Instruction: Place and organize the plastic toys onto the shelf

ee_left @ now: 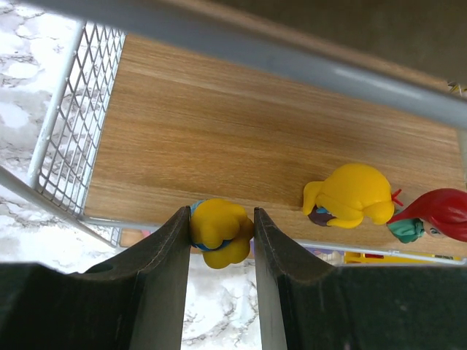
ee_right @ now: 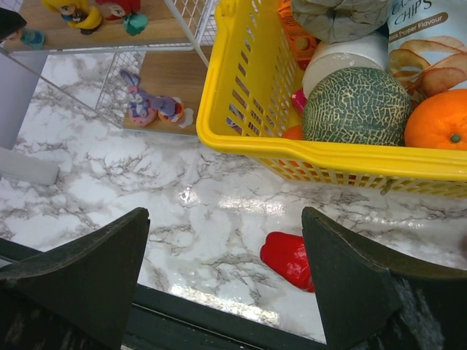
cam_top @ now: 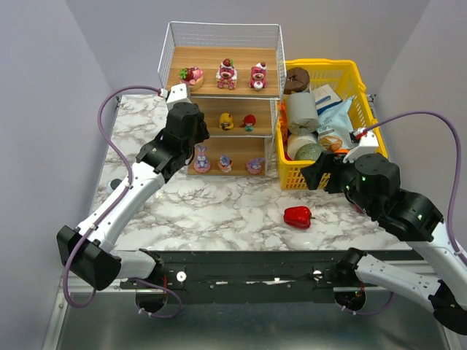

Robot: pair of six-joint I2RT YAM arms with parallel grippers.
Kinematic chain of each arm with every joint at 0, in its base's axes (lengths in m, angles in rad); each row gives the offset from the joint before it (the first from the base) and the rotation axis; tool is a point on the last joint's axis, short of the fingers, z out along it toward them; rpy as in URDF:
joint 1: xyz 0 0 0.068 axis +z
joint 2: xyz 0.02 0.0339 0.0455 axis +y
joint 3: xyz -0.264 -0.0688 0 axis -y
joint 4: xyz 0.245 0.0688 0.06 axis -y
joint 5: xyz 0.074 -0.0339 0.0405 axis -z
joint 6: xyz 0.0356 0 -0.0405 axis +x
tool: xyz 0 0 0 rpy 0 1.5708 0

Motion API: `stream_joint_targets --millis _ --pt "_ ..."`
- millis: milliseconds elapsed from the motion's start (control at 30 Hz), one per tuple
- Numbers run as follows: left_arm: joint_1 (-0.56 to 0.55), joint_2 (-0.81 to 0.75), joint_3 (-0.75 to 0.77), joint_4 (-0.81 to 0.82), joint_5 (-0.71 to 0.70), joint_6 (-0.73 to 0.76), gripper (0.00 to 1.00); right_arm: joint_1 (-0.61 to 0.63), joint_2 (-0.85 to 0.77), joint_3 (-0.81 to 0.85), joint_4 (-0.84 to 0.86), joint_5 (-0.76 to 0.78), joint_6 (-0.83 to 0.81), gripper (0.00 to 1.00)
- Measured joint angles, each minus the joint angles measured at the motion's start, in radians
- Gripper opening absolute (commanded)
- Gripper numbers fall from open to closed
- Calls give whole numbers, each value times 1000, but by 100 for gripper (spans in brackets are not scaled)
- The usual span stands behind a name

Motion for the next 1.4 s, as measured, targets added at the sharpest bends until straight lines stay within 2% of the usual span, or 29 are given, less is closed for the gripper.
stream_joint_targets --millis 533,900,1400 --pt "23 48 24 37 21 13 37 -1 -1 0 0 10 0 92" --pt "23 58 24 61 21 34 38 -1 -3 0 0 18 0 92" --pt "24 80 22 106 20 84 53 -1 -7 0 0 22 0 92"
